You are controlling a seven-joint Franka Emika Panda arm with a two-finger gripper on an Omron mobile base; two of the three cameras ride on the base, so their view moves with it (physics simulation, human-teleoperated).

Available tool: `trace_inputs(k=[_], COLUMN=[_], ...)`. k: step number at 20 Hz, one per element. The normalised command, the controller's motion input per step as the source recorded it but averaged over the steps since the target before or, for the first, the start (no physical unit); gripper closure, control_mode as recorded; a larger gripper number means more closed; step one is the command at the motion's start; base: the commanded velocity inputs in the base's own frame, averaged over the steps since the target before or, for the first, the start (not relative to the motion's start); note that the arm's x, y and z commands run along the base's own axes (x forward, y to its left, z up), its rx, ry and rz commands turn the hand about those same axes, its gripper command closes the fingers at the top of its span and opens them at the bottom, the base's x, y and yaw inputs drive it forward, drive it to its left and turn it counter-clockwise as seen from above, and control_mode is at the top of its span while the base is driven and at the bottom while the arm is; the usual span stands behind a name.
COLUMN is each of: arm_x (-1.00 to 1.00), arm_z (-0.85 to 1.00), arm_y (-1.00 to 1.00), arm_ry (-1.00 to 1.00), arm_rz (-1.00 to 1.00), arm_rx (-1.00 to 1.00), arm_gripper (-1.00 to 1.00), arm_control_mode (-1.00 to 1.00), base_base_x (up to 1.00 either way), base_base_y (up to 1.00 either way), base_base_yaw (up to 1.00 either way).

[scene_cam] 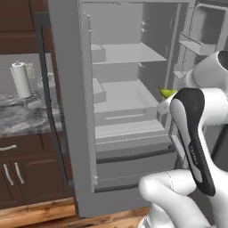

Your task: Pick the peach and pear from the fridge and place them inside the tupperware on the counter.

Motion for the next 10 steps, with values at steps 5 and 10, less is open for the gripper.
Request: trace_inputs(k=[5,10], arm_x=[0.0,0.0], arm_z=[0.0,0.0], arm_y=[0.0,0.0], arm_ry=[0.0,0.0], arm_rz=[0.0,0.0], arm_rx=[0.0,0.0], arm_gripper=[1.0,1.0], arm_control_mode=[1.0,1.0], base_base_x=[-0.98,-0.3], base_base_y=[0.12,0.78], base_base_yaw=[0.0,0.0])
